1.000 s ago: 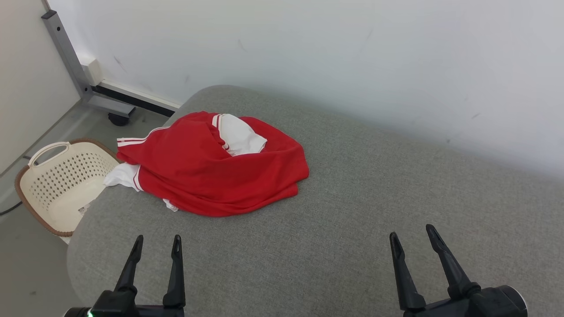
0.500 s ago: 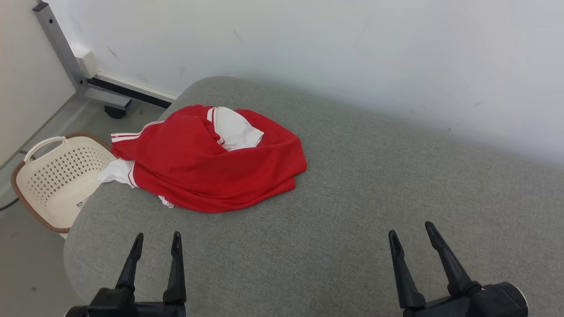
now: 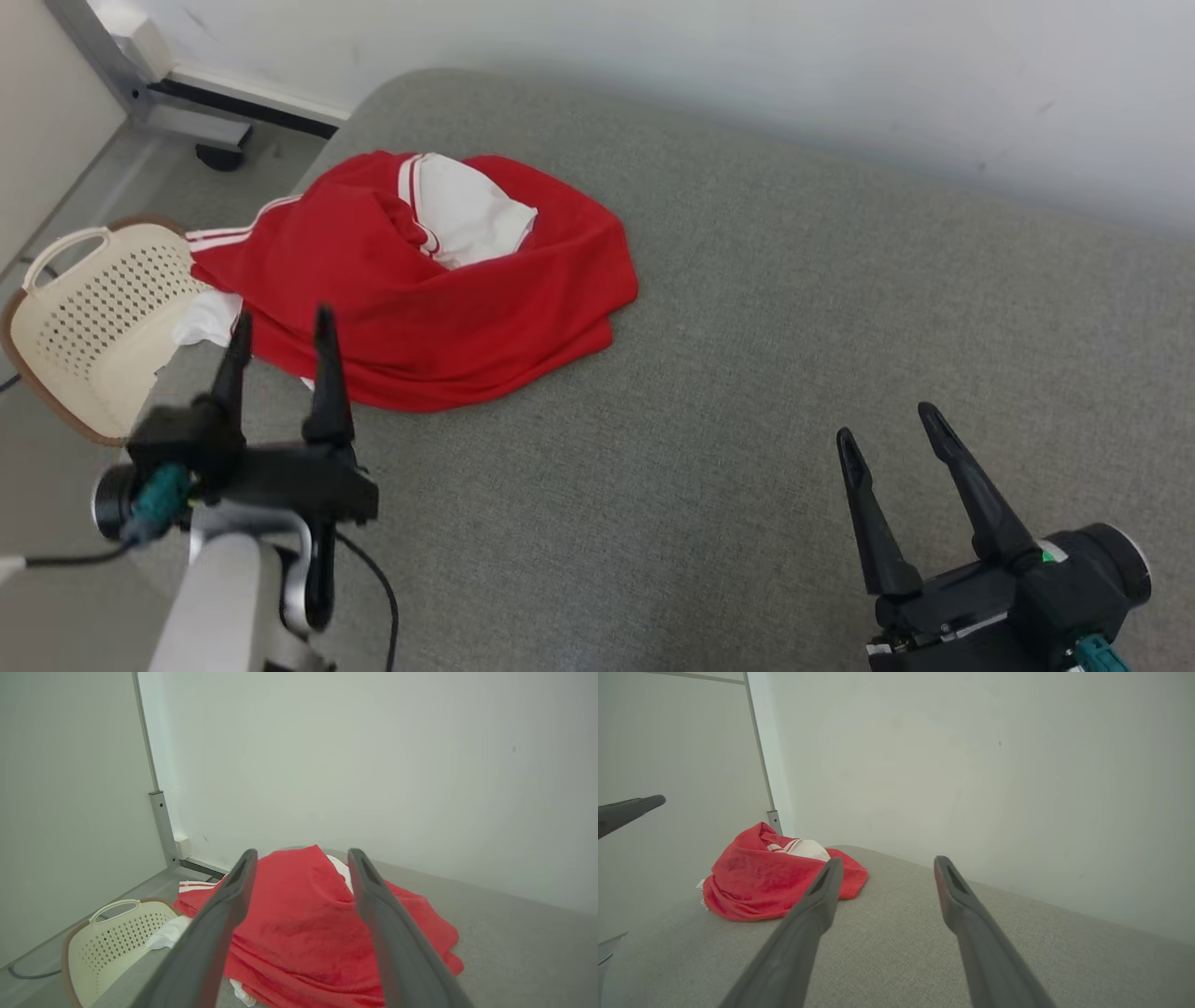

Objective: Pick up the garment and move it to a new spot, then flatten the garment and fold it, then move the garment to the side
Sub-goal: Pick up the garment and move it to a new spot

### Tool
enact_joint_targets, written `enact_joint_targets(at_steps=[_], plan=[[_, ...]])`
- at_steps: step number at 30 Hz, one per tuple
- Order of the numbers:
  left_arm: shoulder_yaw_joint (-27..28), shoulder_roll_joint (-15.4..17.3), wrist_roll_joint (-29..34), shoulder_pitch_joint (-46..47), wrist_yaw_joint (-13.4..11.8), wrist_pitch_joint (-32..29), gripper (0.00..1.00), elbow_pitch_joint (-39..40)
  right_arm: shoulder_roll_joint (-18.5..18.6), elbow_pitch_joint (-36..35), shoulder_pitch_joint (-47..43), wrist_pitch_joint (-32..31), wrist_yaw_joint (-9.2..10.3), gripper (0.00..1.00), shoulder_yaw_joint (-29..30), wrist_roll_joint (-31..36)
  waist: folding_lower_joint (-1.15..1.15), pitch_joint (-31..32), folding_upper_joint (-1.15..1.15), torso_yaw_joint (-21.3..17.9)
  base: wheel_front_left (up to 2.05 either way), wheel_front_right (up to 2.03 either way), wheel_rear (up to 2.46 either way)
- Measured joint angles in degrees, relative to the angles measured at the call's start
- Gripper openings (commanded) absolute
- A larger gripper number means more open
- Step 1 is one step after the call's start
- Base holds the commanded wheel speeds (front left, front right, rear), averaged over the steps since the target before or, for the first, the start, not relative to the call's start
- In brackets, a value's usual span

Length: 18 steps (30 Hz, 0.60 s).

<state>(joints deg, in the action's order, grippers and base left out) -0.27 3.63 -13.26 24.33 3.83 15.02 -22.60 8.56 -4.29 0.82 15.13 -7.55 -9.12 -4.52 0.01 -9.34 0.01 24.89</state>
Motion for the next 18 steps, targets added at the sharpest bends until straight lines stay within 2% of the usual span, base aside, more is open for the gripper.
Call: enact_joint_targets(at_steps=[4,7,12,14,18], plan=[[1.53,1.21,-3.45,9.87,1.03,-3.16,1.0,-7.77,1.63,-0.52,2.01,0.01,0.0,1.0,-0.08,0.01,0.0,-3.44,0.0,-0.61,0.0,0.0,0.0],[1.85,1.86,-5.27,14.33,2.04,-4.43,1.0,-10.32,2.4,-0.64,2.75,0.01,0.0,1.0,-0.11,0.01,0.0,-5.17,0.0,-0.97,0.0,0.0,0.0],[0.77,5.42,-8.1,23.89,3.24,-9.88,1.0,-17.69,3.83,-0.9,3.97,0.0,0.0,1.0,-0.04,-0.01,0.01,-9.24,0.0,-2.06,0.0,0.0,0.0],[0.32,6.8,-8.1,27.7,3.24,-12.66,1.0,-21.07,4.28,-1.02,4.55,0.01,0.0,1.0,-0.12,-0.2,0.0,-10.67,0.01,-2.6,0.0,0.0,0.0],[-0.24,8.55,-7.75,34.25,1.46,-18.81,1.0,-28.32,5.0,-1.41,6.08,0.01,0.0,1.0,-0.35,-0.48,0.0,-13.23,0.01,-3.75,0.0,0.0,0.0]])
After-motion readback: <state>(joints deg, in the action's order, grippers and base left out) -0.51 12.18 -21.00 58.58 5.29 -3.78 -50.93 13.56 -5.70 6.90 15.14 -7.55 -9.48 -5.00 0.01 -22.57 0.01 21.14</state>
